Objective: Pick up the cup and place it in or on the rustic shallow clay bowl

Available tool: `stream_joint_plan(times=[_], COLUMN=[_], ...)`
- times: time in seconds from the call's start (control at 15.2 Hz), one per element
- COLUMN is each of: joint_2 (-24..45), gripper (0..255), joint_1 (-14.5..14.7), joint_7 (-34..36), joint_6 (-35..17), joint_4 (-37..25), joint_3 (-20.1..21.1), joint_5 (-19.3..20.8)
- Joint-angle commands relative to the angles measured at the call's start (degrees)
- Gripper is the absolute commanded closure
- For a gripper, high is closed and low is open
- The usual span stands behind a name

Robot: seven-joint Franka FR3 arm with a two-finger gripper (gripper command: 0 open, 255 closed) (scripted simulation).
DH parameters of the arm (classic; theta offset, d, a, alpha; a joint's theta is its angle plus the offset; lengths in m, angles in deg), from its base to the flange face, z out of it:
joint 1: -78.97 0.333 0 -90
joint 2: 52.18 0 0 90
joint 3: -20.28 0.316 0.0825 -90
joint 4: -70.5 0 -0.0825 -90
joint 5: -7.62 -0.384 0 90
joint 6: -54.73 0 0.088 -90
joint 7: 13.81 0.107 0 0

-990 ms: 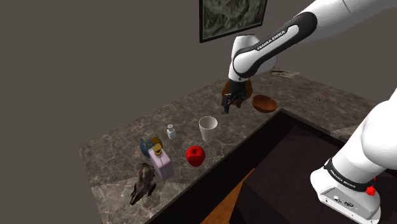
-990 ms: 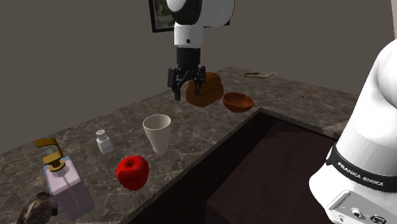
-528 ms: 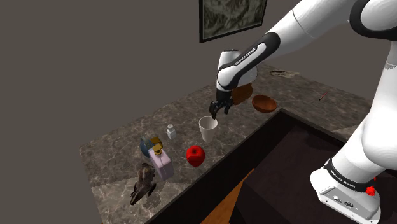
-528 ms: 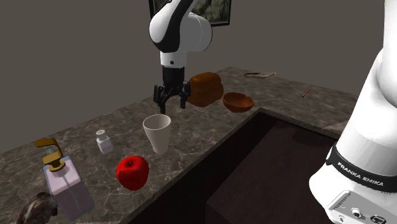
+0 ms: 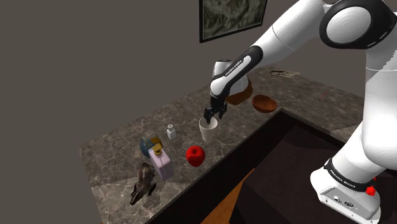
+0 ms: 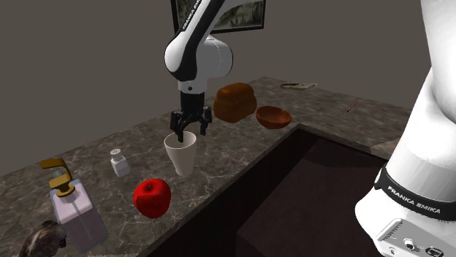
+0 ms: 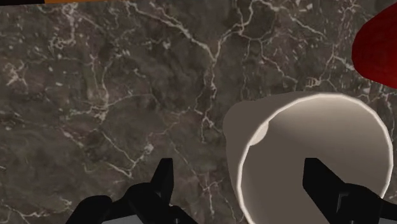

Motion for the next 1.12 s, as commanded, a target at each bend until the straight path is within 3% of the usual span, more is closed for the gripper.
stream_joint_plan(times=[0.0,0.53,0.59,1.06], joint_2=[1.22,1.58,1.58,1.64], gripper=[0,0,255,255], joint_1=[0.0,0.02,0.02,0.02], joint_7=[-0.25,-0.28,-0.28,-0.28], joint_6=[-1.2,-1.52,-1.52,-1.54], joint_4=[-0.05,-0.09,-0.09,-0.13], joint_3=[0.12,0.17,0.17,0.17], joint_5=[-0.19,-0.24,-0.24,-0.24])
